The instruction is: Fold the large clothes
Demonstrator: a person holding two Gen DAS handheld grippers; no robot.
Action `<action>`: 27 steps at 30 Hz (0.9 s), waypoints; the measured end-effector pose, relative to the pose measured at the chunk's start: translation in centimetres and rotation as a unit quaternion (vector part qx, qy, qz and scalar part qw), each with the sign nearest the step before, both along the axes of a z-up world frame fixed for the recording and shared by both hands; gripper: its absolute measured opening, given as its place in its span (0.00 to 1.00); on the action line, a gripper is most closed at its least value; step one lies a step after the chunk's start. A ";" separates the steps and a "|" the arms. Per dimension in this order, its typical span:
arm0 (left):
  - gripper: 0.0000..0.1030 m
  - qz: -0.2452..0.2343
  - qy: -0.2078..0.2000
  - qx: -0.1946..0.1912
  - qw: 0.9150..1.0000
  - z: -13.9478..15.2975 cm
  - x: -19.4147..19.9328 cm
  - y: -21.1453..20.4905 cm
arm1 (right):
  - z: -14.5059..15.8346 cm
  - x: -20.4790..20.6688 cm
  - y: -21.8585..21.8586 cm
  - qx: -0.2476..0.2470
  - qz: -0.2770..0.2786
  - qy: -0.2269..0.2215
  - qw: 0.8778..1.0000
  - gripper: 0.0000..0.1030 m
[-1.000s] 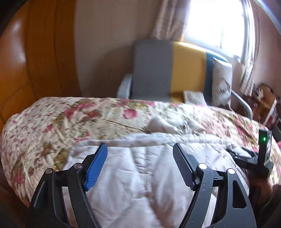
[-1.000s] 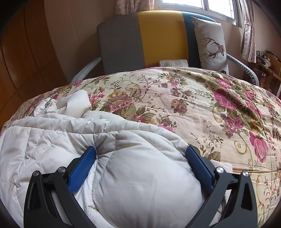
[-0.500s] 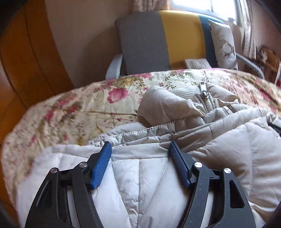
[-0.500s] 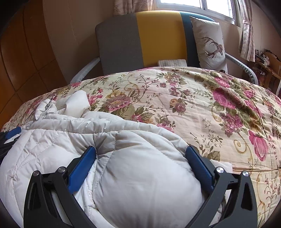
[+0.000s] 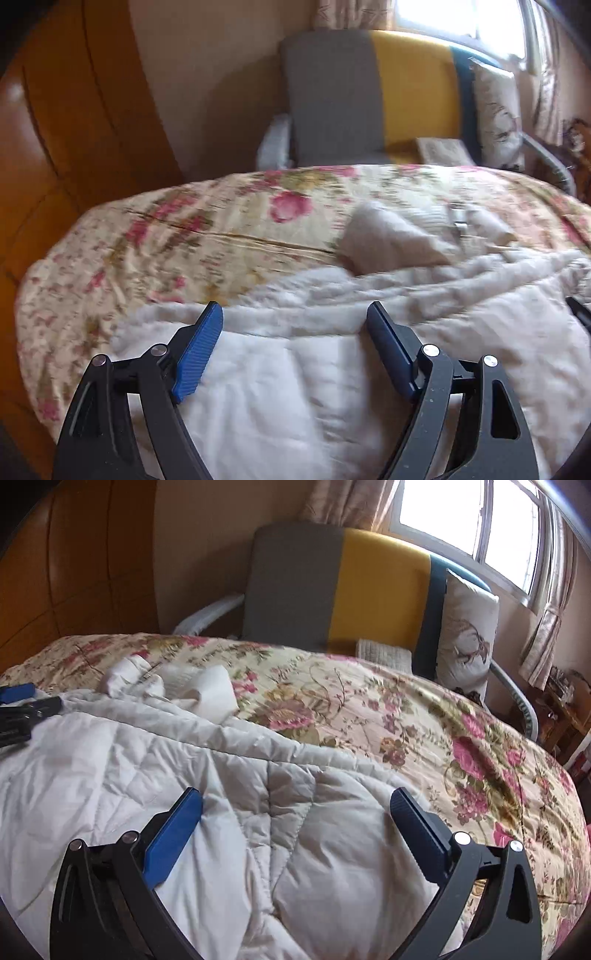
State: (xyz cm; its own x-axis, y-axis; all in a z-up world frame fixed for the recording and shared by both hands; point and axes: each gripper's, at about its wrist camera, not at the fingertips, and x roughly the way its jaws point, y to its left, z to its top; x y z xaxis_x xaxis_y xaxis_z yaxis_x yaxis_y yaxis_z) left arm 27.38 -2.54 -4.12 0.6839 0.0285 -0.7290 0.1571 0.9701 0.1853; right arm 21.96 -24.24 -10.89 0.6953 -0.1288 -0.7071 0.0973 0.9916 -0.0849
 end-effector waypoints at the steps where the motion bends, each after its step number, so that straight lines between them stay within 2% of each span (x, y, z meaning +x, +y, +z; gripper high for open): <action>1: 0.77 0.007 0.001 0.011 1.000 -0.6 0.6 0.5 | -0.6 0.5 -0.8 0.023 -0.010 0.008 1.000 0.98; 5: 0.82 0.013 0.026 -0.047 0.998 -2.7 2.9 2.4 | -2.4 1.6 -2.6 0.065 -0.035 0.019 0.997 0.98; 10: 0.84 0.016 0.055 -0.075 0.996 -4.6 5.0 2.8 | -3.3 2.7 -2.8 0.065 -0.044 0.020 0.997 0.98; 13: 0.84 0.015 0.057 -0.086 0.995 -4.2 4.4 3.1 | -3.3 2.5 -2.7 0.063 -0.043 0.014 0.997 0.98; 17: 0.88 0.023 0.045 -0.105 0.993 -1.8 1.5 4.7 | -3.3 2.5 -2.7 0.062 -0.043 0.011 0.997 0.98; 21: 0.88 0.065 0.011 -0.088 0.994 0.5 -2.8 7.8 | -3.2 2.3 -2.6 0.059 -0.044 0.008 0.997 0.98; 24: 0.90 0.106 -0.017 -0.060 0.992 1.0 -5.4 10.7 | -3.2 2.2 -2.5 0.055 -0.045 0.007 0.997 0.98; 25: 0.91 0.121 -0.018 -0.049 0.991 0.6 -5.8 11.6 | -3.1 2.1 -2.5 0.054 -0.045 0.006 0.997 0.98; 27: 0.95 0.126 0.003 -0.058 0.990 -0.6 -6.0 13.2 | -3.1 2.0 -2.4 0.052 -0.045 0.005 0.998 0.98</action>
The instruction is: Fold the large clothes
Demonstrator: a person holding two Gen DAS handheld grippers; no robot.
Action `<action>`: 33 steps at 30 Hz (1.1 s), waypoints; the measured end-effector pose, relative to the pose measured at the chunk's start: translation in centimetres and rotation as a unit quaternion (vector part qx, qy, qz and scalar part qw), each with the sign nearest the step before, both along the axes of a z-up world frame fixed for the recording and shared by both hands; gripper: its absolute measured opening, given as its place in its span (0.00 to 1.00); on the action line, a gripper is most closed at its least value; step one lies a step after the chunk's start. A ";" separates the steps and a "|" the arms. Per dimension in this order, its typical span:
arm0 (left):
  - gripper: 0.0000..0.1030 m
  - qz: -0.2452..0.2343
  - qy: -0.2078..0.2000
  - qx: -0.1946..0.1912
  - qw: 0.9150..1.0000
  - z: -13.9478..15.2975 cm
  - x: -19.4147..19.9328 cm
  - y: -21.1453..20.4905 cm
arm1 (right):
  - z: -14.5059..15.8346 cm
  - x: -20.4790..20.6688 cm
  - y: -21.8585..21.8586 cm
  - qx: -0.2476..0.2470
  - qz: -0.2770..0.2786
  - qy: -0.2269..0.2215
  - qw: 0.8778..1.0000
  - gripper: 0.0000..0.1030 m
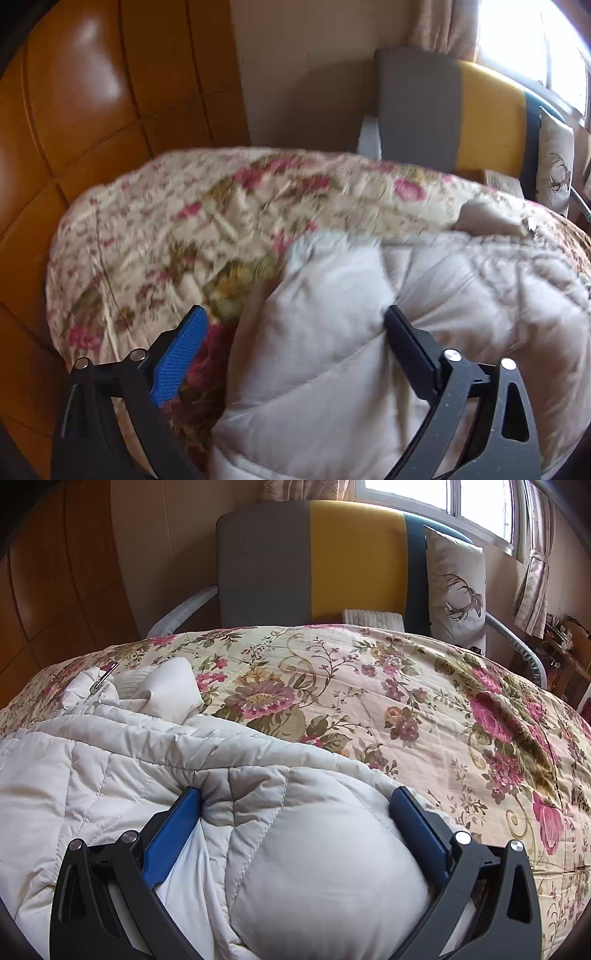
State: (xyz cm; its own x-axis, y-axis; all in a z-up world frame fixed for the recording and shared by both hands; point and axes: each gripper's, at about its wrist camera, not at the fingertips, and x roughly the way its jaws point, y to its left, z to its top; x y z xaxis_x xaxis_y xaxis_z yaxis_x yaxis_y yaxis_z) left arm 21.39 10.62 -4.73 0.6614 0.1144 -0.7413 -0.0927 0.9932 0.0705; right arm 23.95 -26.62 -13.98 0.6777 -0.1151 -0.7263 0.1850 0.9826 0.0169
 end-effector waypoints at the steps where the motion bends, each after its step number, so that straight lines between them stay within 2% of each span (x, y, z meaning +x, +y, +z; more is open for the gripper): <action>1: 0.96 0.000 0.019 -0.015 1.000 -1.3 0.3 0.9 | 0.0 0.0 0.0 -0.001 0.000 0.000 1.000 0.98; 3: 0.97 -0.009 0.027 -0.043 0.999 -2.8 0.8 1.8 | 0.0 0.0 0.0 -0.001 0.002 0.000 1.000 0.98; 4: 0.97 -0.012 0.040 -0.070 0.997 -3.3 1.0 2.2 | 0.0 0.0 0.0 0.000 0.002 0.000 1.000 0.98; 6: 0.97 -0.003 0.048 -0.112 0.992 -2.9 1.1 3.2 | 0.1 0.0 -0.2 0.004 0.003 0.000 1.000 0.98; 9: 0.97 0.000 0.025 -0.130 0.991 -1.5 -0.5 3.9 | 0.7 -0.3 -0.3 0.004 0.005 0.006 1.000 0.98; 12: 0.97 0.010 -0.010 -0.130 0.991 -0.1 -3.2 4.7 | 2.2 -1.8 0.2 -0.022 -0.020 0.015 0.999 0.98; 13: 0.97 0.020 -0.023 -0.143 0.989 0.2 -4.3 5.3 | 2.7 -2.6 0.6 -0.027 -0.026 0.015 0.999 0.98; 16: 0.97 0.044 -0.039 -0.204 0.977 -0.1 -6.5 7.1 | 4.3 -5.9 2.1 -0.024 -0.030 -0.006 0.999 0.98; 19: 0.97 0.059 -0.026 -0.262 0.963 -1.2 -8.0 8.4 | 5.4 -9.3 3.9 -0.007 -0.010 -0.046 0.999 0.98; 21: 0.97 0.063 -0.020 -0.279 0.958 -1.9 -9.0 8.8 | 5.8 -11.7 5.3 0.005 0.006 -0.082 0.997 0.98; 24: 0.97 0.048 -0.020 -0.282 0.958 -2.8 -9.9 8.5 | 5.5 -13.8 7.1 0.013 0.032 -0.125 0.992 0.98; 26: 0.97 0.036 -0.018 -0.289 0.956 -3.3 -10.3 8.4 | 4.4 -14.0 7.8 -0.003 0.032 -0.122 0.992 0.98; 28: 0.97 0.027 -0.012 -0.316 0.948 -3.9 -10.2 8.7 | 3.0 -13.3 7.9 -0.018 0.024 -0.089 0.996 0.98; 31: 0.97 0.021 -0.007 -0.362 0.932 -4.7 -9.5 9.3 | 1.5 -12.9 7.0 0.020 0.024 -0.088 0.996 0.98; 33: 0.97 0.008 -0.002 -0.369 0.929 -5.0 -9.2 9.3 | 1.0 -12.9 7.3 0.009 0.029 -0.091 0.995 0.98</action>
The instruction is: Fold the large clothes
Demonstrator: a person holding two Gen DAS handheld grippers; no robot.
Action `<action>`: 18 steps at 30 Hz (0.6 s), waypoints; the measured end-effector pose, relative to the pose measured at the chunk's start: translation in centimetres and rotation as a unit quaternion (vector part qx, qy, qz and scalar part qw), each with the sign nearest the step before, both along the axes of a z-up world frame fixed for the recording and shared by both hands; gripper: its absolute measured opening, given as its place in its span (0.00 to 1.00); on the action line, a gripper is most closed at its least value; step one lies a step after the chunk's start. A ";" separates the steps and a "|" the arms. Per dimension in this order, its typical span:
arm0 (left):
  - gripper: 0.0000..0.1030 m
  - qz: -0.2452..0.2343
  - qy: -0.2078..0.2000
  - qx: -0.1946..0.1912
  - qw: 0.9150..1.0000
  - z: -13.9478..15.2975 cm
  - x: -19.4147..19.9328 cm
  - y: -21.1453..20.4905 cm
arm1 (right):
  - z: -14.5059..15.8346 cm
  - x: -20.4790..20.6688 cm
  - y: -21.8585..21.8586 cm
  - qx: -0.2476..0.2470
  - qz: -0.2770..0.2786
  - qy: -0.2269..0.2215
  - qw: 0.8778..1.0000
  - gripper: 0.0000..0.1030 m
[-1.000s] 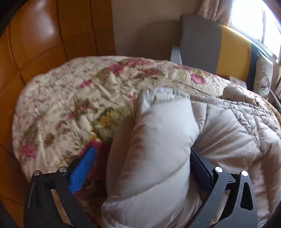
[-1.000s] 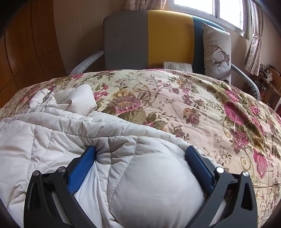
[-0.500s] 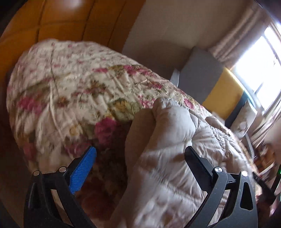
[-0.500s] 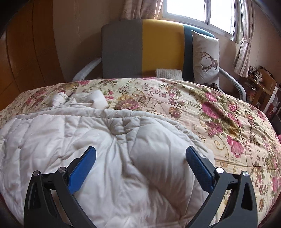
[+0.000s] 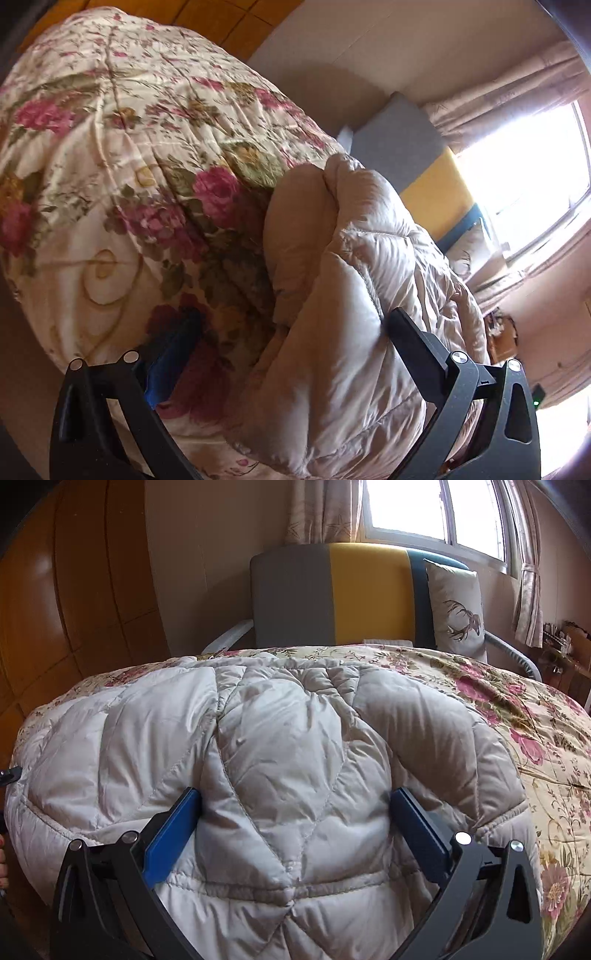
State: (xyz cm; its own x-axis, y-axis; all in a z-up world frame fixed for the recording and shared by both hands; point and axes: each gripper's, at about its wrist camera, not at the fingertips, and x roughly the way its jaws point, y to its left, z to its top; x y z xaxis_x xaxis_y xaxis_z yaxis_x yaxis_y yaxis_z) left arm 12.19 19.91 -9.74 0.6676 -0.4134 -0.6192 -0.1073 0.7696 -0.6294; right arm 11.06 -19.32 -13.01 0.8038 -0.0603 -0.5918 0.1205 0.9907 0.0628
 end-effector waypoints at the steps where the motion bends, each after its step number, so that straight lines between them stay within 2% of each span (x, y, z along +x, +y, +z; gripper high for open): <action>1: 0.97 -0.005 0.001 0.000 1.000 0.0 0.2 0.0 | -0.1 -0.1 0.2 -0.007 0.001 -0.001 1.000 0.98; 3: 0.97 -0.010 -0.002 -0.011 1.000 -0.1 0.6 0.1 | -0.3 -0.1 0.4 -0.013 -0.001 -0.005 1.000 0.98; 7: 0.97 -0.012 0.000 -0.076 0.997 -0.8 1.7 1.2 | -0.4 -0.1 0.3 -0.007 0.000 -0.005 1.000 0.98; 10: 0.97 -0.018 -0.004 -0.111 0.994 -0.7 2.7 1.3 | -0.4 -0.1 0.3 -0.004 0.001 -0.006 1.000 0.98; 11: 0.95 -0.021 -0.004 -0.125 0.992 -0.6 2.9 1.1 | -0.4 -0.1 0.3 -0.005 0.000 -0.006 1.000 0.98; 14: 0.81 -0.042 0.007 -0.155 0.987 -0.8 3.8 -0.1 | -0.4 -0.1 0.3 -0.005 0.000 -0.005 1.000 0.98; 15: 0.79 -0.056 0.016 -0.151 0.987 -0.8 4.1 -1.0 | -0.4 -0.1 0.3 -0.005 0.000 -0.006 1.000 0.98; 18: 0.79 -0.074 0.009 -0.078 0.994 -0.3 4.3 -2.9 | -0.4 -0.1 0.3 -0.005 0.000 -0.005 1.000 0.98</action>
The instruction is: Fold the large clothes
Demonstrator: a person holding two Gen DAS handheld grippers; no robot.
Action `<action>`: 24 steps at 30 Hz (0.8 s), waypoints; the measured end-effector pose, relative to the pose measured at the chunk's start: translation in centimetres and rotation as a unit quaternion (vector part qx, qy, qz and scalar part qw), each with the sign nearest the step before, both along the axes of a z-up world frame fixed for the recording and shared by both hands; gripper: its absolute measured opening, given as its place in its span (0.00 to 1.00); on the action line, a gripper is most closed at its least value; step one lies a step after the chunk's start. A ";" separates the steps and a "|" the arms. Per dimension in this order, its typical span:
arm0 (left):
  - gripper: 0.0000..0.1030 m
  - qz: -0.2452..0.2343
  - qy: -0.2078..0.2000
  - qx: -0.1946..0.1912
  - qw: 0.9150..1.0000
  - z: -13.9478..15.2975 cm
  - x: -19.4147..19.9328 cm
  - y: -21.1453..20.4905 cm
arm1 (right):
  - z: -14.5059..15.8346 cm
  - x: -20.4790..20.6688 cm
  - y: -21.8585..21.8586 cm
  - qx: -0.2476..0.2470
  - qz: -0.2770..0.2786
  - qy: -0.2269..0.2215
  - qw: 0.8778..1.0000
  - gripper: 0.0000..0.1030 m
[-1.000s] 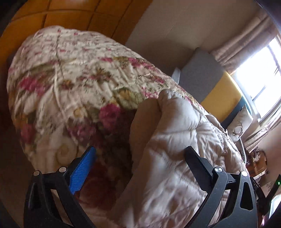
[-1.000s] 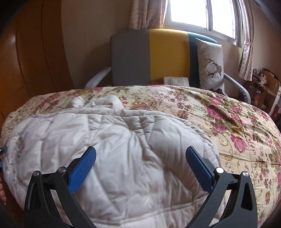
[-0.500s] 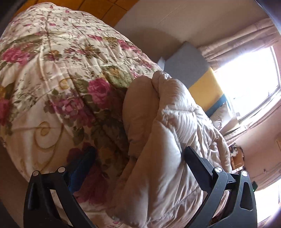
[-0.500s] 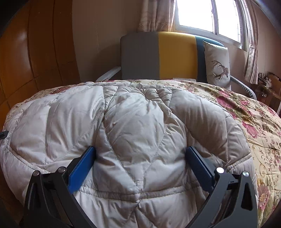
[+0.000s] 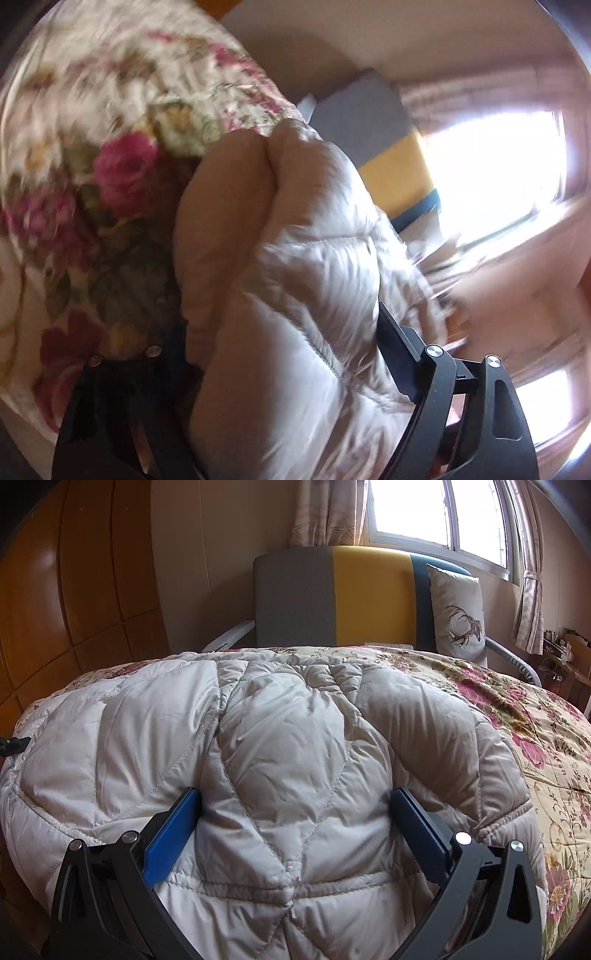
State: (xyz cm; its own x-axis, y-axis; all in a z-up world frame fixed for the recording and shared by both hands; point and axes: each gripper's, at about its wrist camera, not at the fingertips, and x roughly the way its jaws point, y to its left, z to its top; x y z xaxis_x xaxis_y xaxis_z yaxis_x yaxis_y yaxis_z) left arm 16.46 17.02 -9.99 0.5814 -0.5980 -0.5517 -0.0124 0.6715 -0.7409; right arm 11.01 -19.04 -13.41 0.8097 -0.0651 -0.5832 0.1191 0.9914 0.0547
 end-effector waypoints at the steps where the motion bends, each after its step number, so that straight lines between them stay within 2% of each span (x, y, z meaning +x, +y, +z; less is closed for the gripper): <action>1: 0.79 0.005 0.001 -0.002 1.000 -0.2 0.2 0.0 | 0.0 0.0 0.0 0.000 0.000 0.000 1.000 0.98; 4: 0.79 0.035 0.020 -0.050 0.998 -0.7 0.8 0.8 | -0.1 0.0 -0.1 -0.002 -0.001 0.004 1.000 0.98; 7: 0.65 0.054 0.043 -0.089 0.994 -0.9 1.4 1.2 | 0.1 0.3 -0.1 -0.006 -0.003 0.016 1.000 0.98; 9: 0.51 0.071 0.061 -0.109 0.990 -1.2 1.4 1.6 | 0.9 0.5 0.0 -0.006 -0.001 0.032 0.999 0.98; 10: 0.48 0.075 0.060 -0.113 0.989 -1.2 1.4 1.9 | 1.5 0.4 0.0 -0.003 -0.001 0.029 1.000 0.98; 13: 0.41 0.073 0.051 -0.094 0.992 -0.8 1.4 1.5 | 3.8 0.3 0.4 -0.011 0.005 -0.006 1.000 0.98; 17: 0.37 0.075 0.039 -0.069 0.994 -0.2 1.3 0.9 | 5.5 3.4 1.5 -0.023 0.009 -0.006 1.000 0.98; 20: 0.37 0.073 0.034 -0.052 0.995 0.1 1.0 0.9 | 4.4 7.1 2.6 -0.057 -0.002 0.041 0.997 0.98; 22: 0.44 0.078 0.034 -0.040 0.996 0.1 0.9 0.7 | 2.2 9.3 3.0 -0.076 0.005 0.077 0.994 0.98; 23: 0.53 0.080 0.030 -0.038 0.996 0.0 0.8 0.8 | 1.1 10.1 3.0 -0.074 0.015 0.086 0.993 0.98; 24: 0.68 0.087 0.029 -0.026 0.995 -0.2 0.7 0.7 | 0.4 10.4 2.9 -0.070 0.017 0.085 0.994 0.98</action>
